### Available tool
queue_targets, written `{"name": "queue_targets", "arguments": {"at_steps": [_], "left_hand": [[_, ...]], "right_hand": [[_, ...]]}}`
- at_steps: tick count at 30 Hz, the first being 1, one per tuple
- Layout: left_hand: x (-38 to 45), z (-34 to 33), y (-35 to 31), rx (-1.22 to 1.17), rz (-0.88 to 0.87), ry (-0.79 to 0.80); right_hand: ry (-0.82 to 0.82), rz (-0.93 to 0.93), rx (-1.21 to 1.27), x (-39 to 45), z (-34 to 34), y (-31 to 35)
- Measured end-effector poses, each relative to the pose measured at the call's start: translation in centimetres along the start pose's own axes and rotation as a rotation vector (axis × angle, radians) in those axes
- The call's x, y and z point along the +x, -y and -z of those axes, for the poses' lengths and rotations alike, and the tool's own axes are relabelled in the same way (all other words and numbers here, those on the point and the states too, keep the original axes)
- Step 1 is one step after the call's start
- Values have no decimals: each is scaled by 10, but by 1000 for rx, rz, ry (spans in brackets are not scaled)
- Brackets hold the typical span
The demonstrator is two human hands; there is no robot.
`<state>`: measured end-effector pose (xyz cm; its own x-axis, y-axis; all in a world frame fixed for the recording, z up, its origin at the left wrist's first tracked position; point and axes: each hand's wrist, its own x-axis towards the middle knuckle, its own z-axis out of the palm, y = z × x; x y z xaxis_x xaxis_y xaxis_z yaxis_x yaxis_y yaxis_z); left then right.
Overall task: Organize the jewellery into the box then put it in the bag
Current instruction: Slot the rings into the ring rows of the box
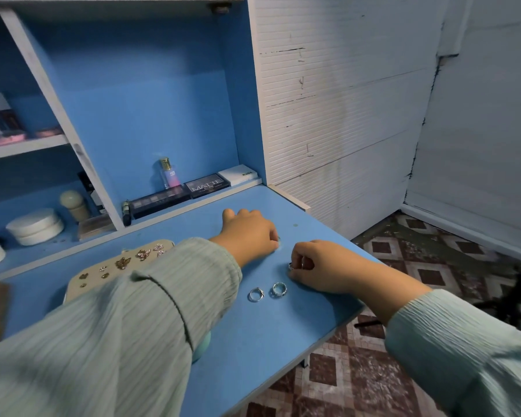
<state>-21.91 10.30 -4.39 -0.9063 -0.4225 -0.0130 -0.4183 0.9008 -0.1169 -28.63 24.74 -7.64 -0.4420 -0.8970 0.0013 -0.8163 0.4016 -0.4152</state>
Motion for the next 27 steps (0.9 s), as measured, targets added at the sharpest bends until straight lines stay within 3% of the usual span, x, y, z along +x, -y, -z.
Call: {"name": "queue_targets", "arguments": {"at_steps": [4,15,20,27], "left_hand": [[5,-2,-2,-53,35,-3],[-34,19,32,-526,149,-8],[-72,26,53,-652,137,-44],[-133,31,98,-688,206,-109]], "right_hand": [[6,-3,20,0,0,-1],[-81,-53,76,-5,3,10],[-156,20,211,-2,11,44],[-105,104,311,5,5,108]]}}
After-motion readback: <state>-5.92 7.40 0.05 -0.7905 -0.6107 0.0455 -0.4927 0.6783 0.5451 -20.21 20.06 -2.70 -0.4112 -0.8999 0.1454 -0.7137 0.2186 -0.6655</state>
